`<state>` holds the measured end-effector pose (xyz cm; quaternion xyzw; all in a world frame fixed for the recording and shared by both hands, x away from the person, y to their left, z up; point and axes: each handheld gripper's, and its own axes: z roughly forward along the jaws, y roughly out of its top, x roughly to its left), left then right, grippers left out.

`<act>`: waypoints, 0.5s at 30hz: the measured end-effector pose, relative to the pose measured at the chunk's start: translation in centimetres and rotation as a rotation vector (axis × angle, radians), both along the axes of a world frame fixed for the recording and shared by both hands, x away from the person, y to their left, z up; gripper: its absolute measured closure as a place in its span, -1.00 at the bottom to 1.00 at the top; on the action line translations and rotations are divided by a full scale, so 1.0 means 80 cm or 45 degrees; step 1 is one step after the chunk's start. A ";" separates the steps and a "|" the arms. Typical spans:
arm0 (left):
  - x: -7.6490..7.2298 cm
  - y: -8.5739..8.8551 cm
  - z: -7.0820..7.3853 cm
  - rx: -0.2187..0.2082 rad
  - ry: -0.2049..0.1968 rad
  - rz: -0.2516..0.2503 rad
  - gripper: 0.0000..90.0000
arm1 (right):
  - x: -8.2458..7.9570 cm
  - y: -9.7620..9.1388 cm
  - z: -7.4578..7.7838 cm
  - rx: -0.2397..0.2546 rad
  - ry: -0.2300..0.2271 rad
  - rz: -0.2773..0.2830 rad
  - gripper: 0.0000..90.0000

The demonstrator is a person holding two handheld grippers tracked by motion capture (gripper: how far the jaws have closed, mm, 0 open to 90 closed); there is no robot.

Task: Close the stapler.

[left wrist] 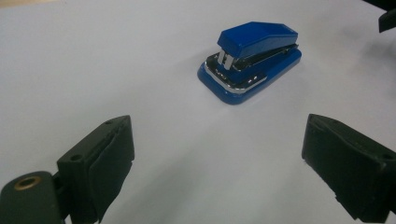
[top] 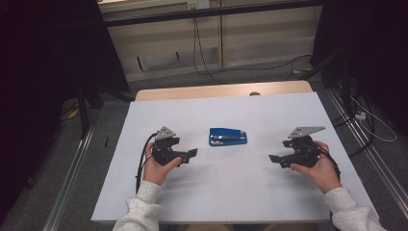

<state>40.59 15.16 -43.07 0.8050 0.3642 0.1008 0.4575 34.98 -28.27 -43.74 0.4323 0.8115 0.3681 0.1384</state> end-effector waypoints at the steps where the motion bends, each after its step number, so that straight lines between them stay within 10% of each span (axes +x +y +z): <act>1: -0.001 0.002 0.000 -0.004 -0.004 -0.002 -0.79 | -0.003 -0.001 0.000 0.001 0.000 0.000 -0.62; 15: -0.018 0.036 -0.001 0.000 -0.007 0.039 -0.81 | -0.021 -0.010 0.002 0.007 -0.003 -0.001 -0.66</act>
